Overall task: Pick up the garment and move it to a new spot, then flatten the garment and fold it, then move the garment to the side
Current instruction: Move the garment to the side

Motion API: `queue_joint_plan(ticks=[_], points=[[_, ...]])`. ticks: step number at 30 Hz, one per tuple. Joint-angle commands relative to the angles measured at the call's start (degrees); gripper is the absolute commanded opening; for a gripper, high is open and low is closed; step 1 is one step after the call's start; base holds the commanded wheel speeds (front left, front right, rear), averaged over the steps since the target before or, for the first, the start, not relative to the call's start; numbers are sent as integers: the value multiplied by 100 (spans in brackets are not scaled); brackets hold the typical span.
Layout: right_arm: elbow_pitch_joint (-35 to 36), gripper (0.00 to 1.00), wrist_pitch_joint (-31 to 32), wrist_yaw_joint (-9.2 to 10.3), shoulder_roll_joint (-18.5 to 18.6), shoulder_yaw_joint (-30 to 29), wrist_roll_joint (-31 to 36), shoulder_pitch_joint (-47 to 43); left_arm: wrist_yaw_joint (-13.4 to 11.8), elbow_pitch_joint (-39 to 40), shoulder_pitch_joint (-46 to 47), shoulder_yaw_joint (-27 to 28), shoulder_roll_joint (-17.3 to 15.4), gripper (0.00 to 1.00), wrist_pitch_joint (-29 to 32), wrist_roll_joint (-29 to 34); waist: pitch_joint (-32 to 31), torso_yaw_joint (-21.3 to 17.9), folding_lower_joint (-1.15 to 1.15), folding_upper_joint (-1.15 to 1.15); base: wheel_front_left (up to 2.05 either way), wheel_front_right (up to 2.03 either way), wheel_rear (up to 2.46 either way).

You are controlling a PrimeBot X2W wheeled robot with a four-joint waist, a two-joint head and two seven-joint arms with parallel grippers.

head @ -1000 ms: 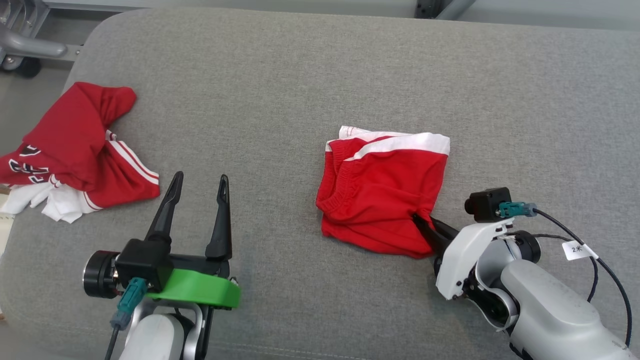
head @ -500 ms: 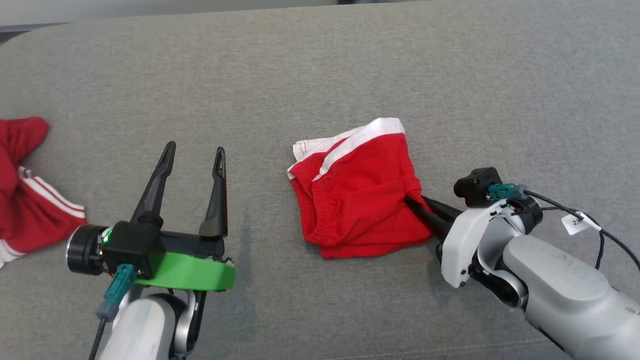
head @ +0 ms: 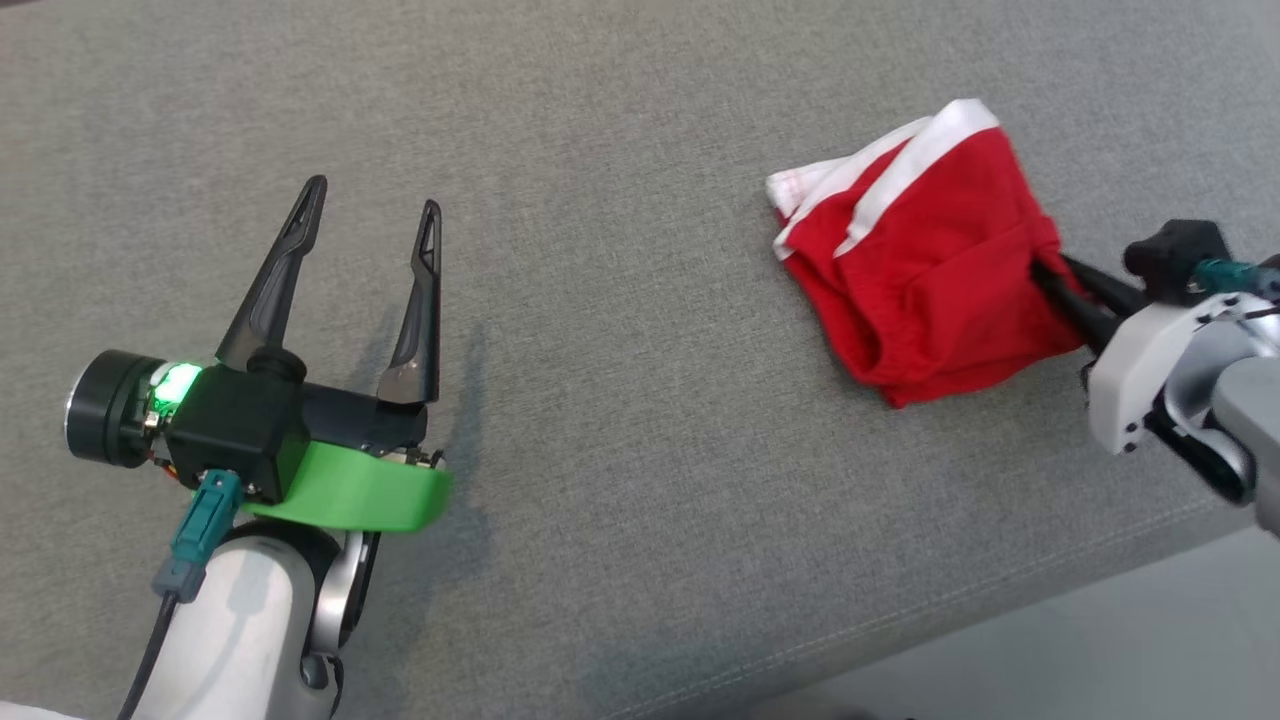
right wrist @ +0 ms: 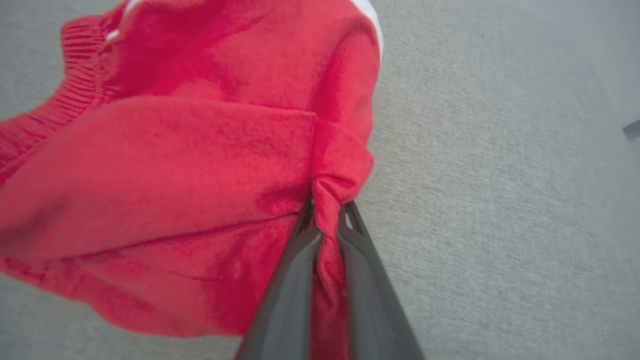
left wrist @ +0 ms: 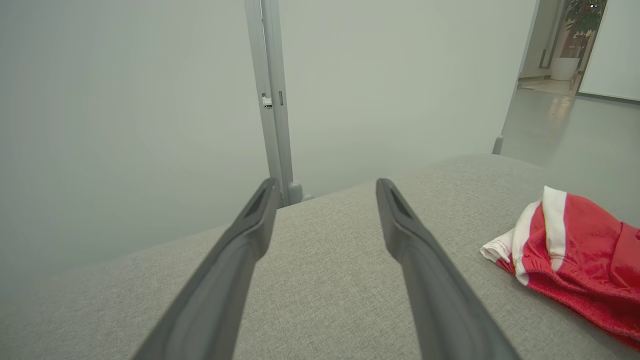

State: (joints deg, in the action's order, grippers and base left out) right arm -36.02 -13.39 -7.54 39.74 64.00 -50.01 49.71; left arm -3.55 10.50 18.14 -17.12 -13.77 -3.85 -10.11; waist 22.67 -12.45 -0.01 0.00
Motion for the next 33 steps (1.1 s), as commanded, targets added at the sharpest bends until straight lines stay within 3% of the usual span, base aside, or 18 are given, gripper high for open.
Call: queue_joint_plan(ticks=[1,8,18,19,20,26,33], points=[[-119,0,-77,10,131,34,-30,164,23,71,150,-2,-92,100,61,56,587,-561,1,0,0,0,0],[-912,0,-189,10,537,-349,-100,667,72,334,389,-116,-146,100,269,172,889,-623,1,0,0,0,0],[-1840,0,-194,10,212,-1466,456,974,62,529,559,-224,-209,100,419,270,1207,-543,1,0,0,0,0],[-1898,39,-194,10,173,-1568,481,950,54,527,557,-234,-206,100,423,271,1211,-537,1,0,0,0,0],[-1978,100,-194,10,157,-1662,541,916,50,524,562,-239,-206,100,428,270,1214,-532,1,0,0,0,0],[-1840,100,-188,10,39,-2702,971,658,2,409,527,-241,-165,100,336,187,1049,-533,1,0,0,0,0],[-694,100,-187,10,-365,-4578,1808,-412,-73,106,172,-210,-71,100,100,3,414,-523,1,0,0,0,0]])
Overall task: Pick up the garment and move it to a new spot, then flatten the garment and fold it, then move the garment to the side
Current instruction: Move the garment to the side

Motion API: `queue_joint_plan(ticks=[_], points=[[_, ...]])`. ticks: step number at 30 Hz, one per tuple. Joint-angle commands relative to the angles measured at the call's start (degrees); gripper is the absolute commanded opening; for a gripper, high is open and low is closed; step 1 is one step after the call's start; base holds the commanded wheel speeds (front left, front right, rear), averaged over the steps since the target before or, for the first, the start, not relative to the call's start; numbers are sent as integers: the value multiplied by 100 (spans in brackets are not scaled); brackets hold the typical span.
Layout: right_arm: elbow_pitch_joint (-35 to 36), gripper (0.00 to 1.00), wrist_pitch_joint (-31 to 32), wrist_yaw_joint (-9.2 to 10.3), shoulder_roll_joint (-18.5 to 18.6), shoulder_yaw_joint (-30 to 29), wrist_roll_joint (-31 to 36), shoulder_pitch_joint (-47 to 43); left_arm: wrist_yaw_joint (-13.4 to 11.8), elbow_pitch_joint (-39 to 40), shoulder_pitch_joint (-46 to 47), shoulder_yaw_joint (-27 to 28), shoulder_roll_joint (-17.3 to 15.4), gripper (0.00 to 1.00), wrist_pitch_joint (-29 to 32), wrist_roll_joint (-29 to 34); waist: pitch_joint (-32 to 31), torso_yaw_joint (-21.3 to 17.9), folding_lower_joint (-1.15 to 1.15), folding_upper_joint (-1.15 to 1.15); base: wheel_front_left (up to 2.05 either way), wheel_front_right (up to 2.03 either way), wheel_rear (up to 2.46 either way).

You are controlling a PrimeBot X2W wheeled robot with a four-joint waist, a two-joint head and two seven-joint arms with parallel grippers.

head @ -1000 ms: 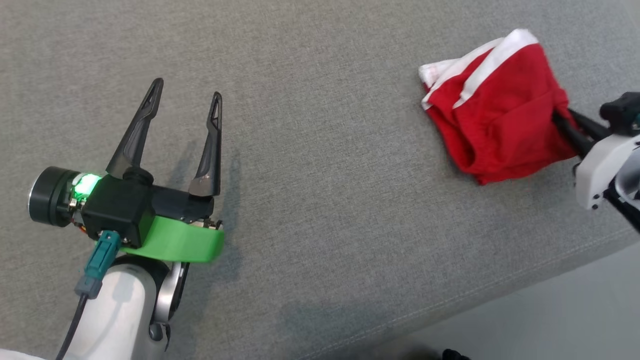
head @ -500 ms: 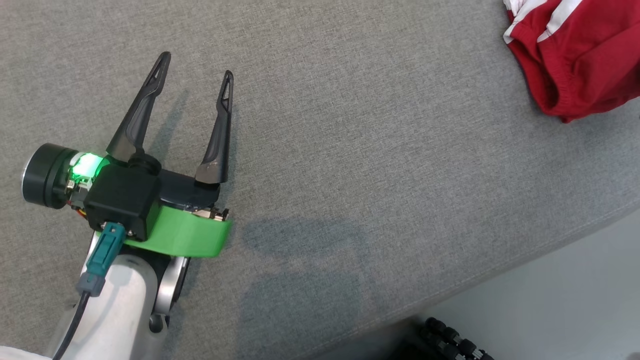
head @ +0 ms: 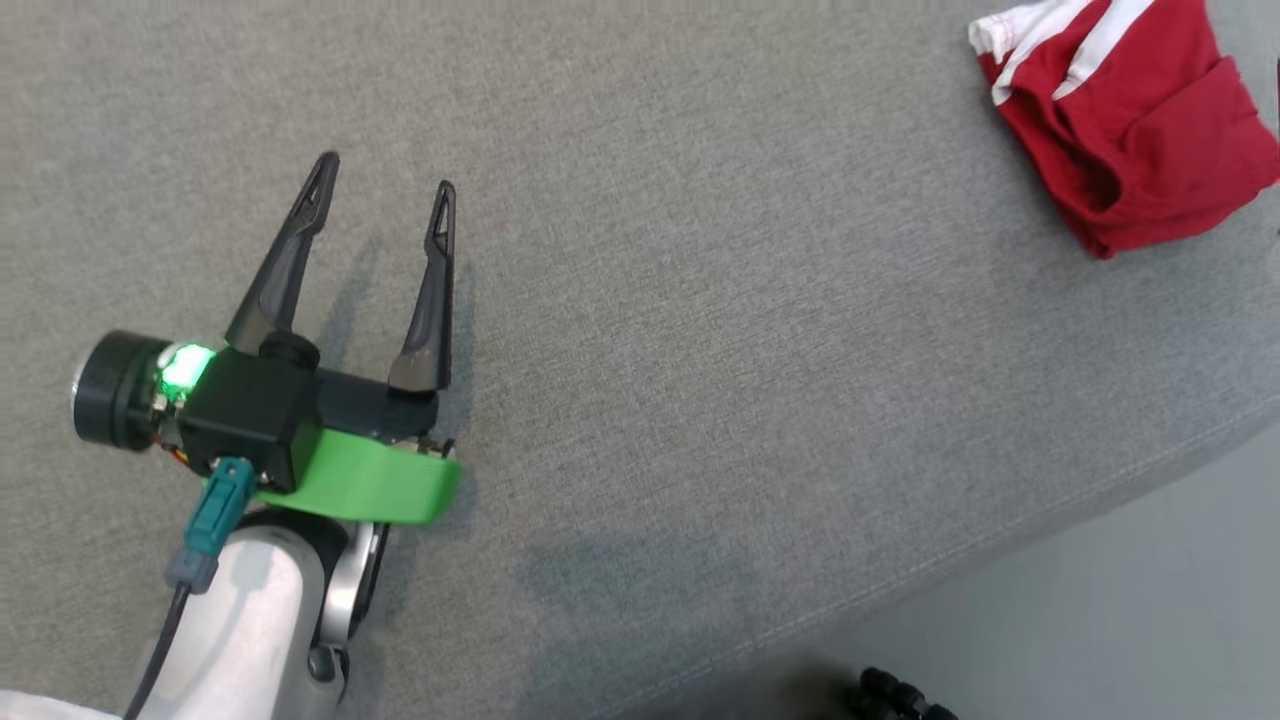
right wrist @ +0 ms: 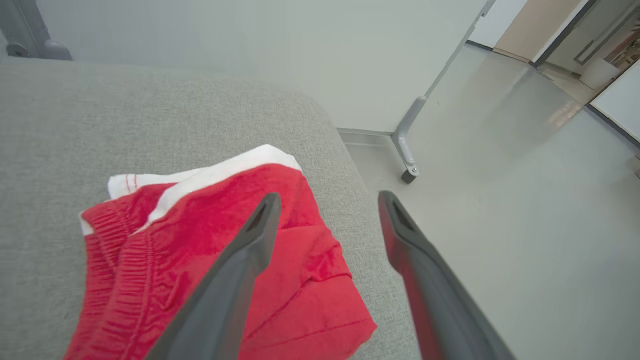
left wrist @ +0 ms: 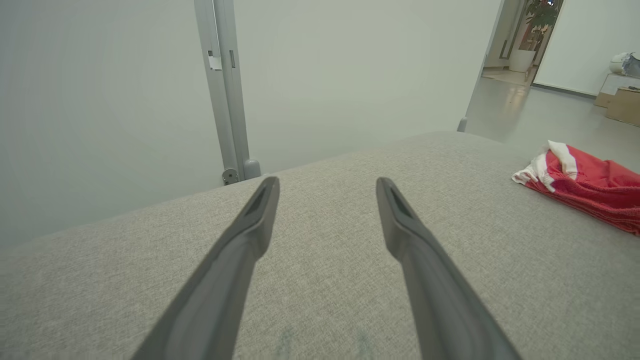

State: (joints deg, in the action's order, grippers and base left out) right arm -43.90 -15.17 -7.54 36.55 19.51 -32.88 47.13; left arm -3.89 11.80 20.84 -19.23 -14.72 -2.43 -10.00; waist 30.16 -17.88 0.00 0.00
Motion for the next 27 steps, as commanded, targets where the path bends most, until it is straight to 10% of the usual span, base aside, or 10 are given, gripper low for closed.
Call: queue_joint_plan(ticks=[1,9,27], points=[[305,100,-10,9,-148,-399,214,-344,-57,-75,-156,11,38,100,-86,-51,-442,43,0,0,0,0,0],[1985,100,-10,9,-1224,-1750,1153,-1829,-263,-319,-808,127,147,100,-347,-322,-1203,392,0,0,0,0,0],[3651,100,117,9,-2431,-1731,1771,-3499,-704,-421,-1756,435,171,100,-489,-638,-2094,1538,0,0,0,0,0]])
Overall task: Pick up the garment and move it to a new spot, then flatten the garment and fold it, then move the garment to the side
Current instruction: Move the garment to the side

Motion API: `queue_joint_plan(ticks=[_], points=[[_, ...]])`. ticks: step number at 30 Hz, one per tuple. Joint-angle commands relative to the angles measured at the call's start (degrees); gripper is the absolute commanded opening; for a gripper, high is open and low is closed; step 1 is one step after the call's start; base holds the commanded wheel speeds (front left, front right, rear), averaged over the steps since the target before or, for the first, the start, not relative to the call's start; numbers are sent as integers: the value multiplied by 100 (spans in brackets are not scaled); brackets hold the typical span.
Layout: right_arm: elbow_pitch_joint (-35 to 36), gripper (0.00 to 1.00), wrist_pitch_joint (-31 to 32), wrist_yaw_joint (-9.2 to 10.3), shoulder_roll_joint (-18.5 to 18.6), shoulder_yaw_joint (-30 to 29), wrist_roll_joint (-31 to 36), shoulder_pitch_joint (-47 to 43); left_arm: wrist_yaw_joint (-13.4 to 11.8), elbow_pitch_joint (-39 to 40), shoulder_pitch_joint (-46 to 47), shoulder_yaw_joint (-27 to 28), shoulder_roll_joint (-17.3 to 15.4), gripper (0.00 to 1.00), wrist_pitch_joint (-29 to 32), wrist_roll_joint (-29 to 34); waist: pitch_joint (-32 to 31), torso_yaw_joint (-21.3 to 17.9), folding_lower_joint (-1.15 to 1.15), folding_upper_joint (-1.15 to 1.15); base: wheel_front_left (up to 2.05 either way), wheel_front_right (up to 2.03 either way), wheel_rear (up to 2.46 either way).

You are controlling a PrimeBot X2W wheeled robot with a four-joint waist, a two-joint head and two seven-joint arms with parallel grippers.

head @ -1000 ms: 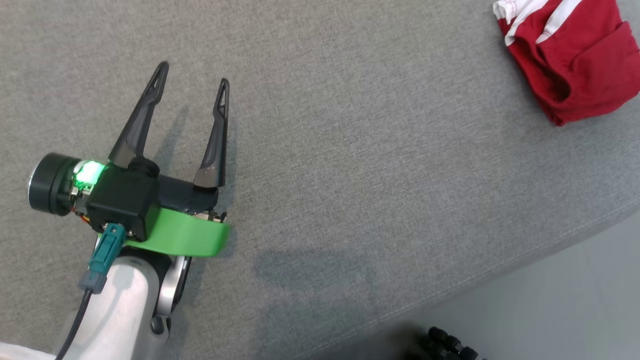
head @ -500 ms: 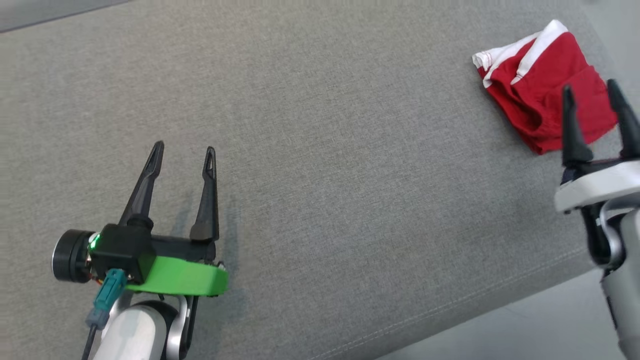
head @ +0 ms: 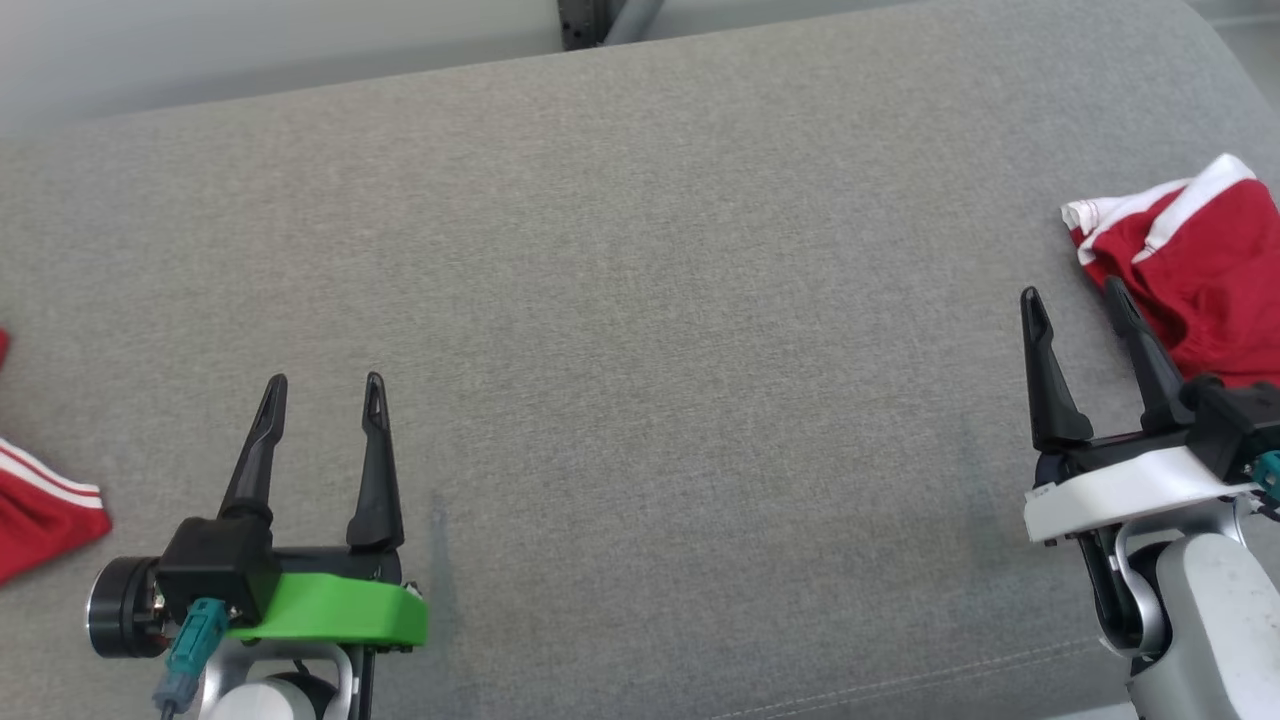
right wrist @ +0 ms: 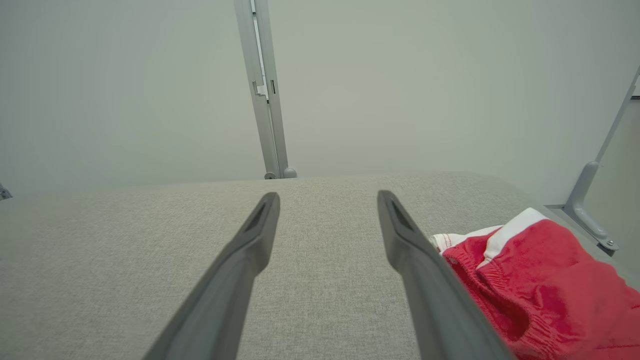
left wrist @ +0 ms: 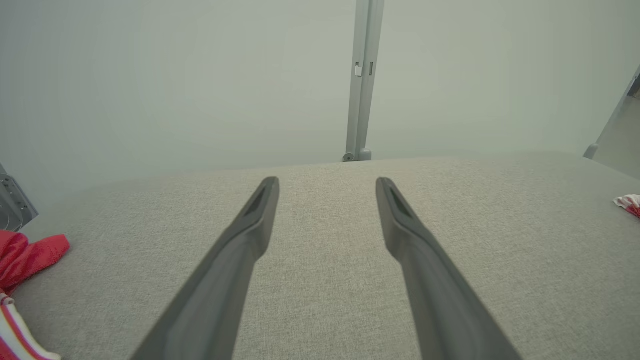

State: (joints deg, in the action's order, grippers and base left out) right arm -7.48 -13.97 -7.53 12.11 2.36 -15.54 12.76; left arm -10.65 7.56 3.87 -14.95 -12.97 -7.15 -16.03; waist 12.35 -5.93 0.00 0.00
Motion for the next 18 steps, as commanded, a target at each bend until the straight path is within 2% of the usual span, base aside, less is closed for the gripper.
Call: queue_joint_plan(ticks=[1,8,18], points=[[53,100,30,8,-23,-38,62,-125,-57,8,-103,36,-15,100,-30,-56,-351,400,0,0,0,0,0],[336,100,213,8,-144,-160,198,-632,-8,-7,-414,120,-128,100,-87,-181,-666,677,0,0,0,0,0],[667,100,388,8,-255,-323,264,-1264,122,-182,-756,16,-213,100,-81,-327,-1082,616,0,0,0,0,0]])
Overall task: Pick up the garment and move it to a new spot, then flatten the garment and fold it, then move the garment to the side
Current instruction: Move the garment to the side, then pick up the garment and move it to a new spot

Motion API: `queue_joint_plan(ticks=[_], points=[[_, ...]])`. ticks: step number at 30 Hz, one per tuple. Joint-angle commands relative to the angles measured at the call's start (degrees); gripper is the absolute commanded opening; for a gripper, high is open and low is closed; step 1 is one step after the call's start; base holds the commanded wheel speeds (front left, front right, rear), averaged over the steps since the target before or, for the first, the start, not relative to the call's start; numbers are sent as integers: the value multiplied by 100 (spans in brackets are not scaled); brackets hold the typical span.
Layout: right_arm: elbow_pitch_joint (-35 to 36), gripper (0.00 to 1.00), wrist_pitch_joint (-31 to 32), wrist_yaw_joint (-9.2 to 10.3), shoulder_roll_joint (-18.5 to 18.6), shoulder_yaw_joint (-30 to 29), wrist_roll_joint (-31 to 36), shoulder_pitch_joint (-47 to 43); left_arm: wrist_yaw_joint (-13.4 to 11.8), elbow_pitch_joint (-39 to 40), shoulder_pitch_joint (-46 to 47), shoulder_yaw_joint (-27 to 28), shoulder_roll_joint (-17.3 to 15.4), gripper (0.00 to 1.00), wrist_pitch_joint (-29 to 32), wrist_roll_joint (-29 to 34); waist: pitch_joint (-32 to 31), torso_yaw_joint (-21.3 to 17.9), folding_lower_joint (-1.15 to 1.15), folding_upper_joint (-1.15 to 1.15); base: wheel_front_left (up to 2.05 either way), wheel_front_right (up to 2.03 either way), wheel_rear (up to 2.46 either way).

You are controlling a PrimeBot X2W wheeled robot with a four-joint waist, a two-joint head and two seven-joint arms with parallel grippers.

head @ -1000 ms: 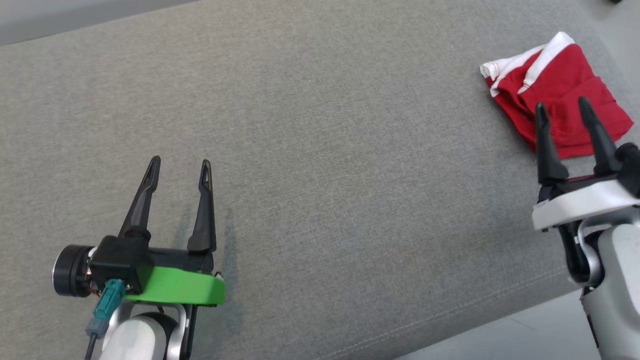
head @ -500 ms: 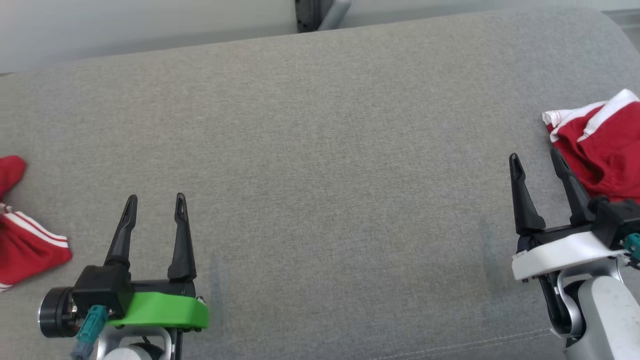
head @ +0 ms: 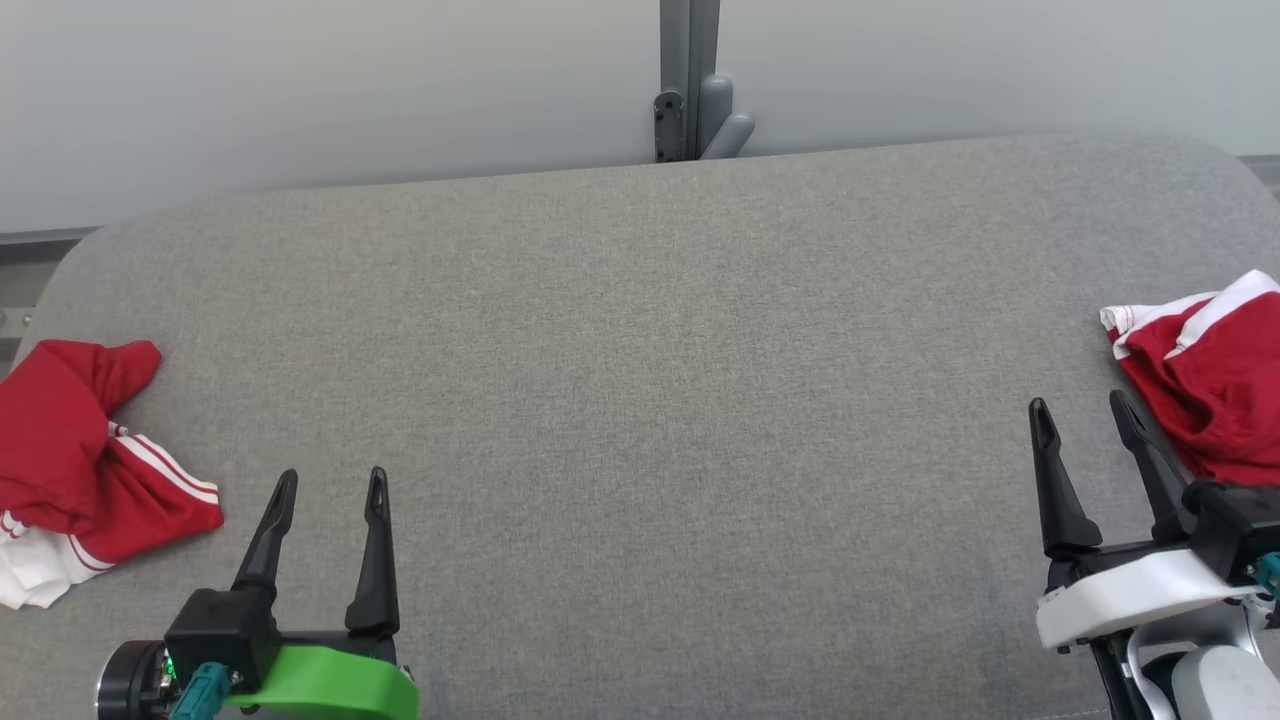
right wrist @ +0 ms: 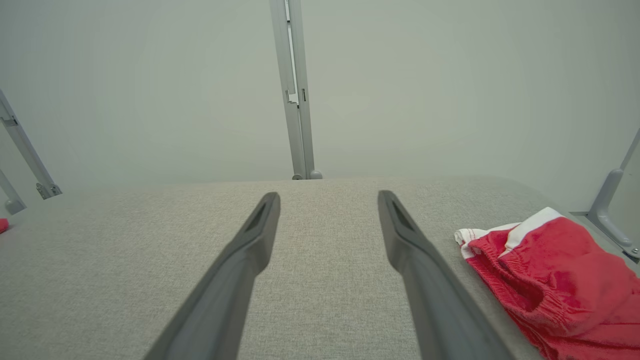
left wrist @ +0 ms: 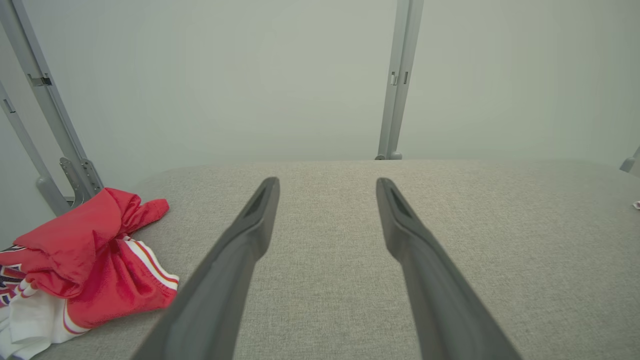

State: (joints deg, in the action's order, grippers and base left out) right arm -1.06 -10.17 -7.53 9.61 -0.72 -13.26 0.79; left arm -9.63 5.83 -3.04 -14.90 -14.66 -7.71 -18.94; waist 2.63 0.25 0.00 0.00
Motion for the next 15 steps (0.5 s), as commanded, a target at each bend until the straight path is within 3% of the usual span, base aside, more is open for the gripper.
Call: queue_joint_plan(ticks=[1,15], points=[[47,100,30,8,-4,-31,37,-121,30,-32,-96,10,-60,100,-36,-44,-146,-10,0,0,0,0,0],[222,100,110,8,-56,-115,68,-387,63,-136,-228,-19,-137,100,24,-144,-283,-101,0,0,0,0,0]])
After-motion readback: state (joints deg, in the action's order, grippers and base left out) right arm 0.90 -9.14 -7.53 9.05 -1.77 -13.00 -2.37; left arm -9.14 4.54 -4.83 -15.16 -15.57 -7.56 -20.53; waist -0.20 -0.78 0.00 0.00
